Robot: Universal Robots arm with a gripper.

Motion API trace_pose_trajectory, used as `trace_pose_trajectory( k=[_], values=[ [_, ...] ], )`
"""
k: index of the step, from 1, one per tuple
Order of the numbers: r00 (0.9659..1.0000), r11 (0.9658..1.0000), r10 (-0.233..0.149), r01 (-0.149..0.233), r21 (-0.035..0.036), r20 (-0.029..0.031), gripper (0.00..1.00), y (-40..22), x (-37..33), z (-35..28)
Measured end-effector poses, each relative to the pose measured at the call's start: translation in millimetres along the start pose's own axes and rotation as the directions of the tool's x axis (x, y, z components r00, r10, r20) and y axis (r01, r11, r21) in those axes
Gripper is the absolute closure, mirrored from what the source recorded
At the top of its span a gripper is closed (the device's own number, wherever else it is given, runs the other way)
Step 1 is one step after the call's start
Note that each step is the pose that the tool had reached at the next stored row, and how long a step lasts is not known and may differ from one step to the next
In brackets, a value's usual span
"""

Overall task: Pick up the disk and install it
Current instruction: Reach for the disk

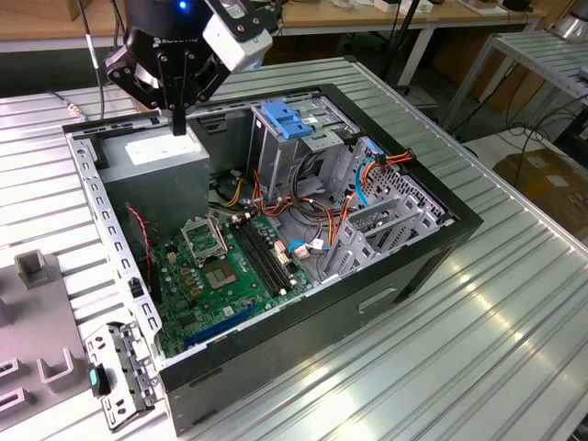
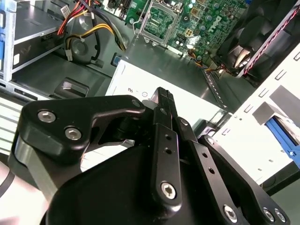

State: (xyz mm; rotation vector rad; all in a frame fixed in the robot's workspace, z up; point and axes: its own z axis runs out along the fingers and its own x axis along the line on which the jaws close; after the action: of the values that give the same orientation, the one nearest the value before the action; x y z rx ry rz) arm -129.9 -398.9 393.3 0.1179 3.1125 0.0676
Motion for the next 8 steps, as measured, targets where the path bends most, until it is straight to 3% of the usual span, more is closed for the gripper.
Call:
trace_pose_trajectory(
  k=[8],
  values=[
    [1.0, 1.0, 0.0, 0.0, 0.0, 0.0, 0.89, -0.2, 2.5, -0.1]
  ],
)
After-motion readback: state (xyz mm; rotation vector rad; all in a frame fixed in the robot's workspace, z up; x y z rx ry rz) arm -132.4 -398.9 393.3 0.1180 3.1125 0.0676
